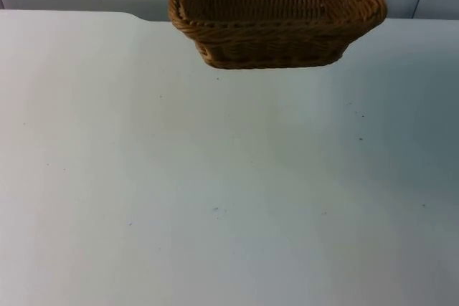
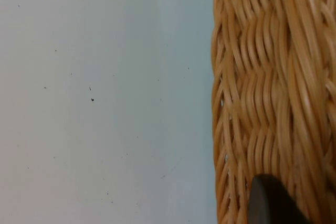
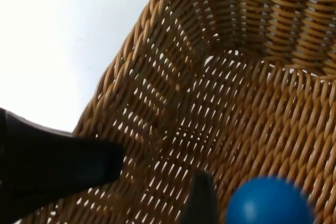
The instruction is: Pick up the basket with the left hand and place the ball into the basket with the right hand.
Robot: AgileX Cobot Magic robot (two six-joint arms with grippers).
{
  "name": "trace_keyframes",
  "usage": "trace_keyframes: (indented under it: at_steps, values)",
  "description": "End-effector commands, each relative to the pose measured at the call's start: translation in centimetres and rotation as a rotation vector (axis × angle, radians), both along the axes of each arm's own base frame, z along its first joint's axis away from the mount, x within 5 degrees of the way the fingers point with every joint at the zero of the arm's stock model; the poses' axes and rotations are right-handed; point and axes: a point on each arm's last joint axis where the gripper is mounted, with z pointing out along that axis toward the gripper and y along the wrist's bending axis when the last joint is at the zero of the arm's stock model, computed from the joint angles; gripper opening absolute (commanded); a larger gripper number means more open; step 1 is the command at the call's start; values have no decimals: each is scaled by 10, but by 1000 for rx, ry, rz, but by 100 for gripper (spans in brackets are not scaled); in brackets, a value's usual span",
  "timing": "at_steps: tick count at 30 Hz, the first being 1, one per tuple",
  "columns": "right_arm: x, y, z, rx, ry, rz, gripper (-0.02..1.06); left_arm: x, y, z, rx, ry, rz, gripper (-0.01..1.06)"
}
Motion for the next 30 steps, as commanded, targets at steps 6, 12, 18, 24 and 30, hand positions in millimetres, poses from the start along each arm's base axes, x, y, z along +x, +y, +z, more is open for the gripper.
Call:
trace_keyframes:
  at_steps: [6, 12, 18, 24, 30]
  values:
    - [1, 1, 5, 14, -30, -13, 75, 3, 1, 5, -37, -4, 23, 0]
    - [1, 1, 5, 11, -28, -13, 75, 3, 1, 5, -41, -2, 23, 0]
    - [1, 1, 4, 10, -24, -12, 75, 2, 0, 5, -41, 2, 19, 0]
    - [-3, 0, 8, 3, -10, -6, 75, 2, 0, 5, -41, 2, 19, 0]
    - [-14, -17, 29, -1, 9, -26, 75, 2, 1, 5, -40, 1, 18, 0]
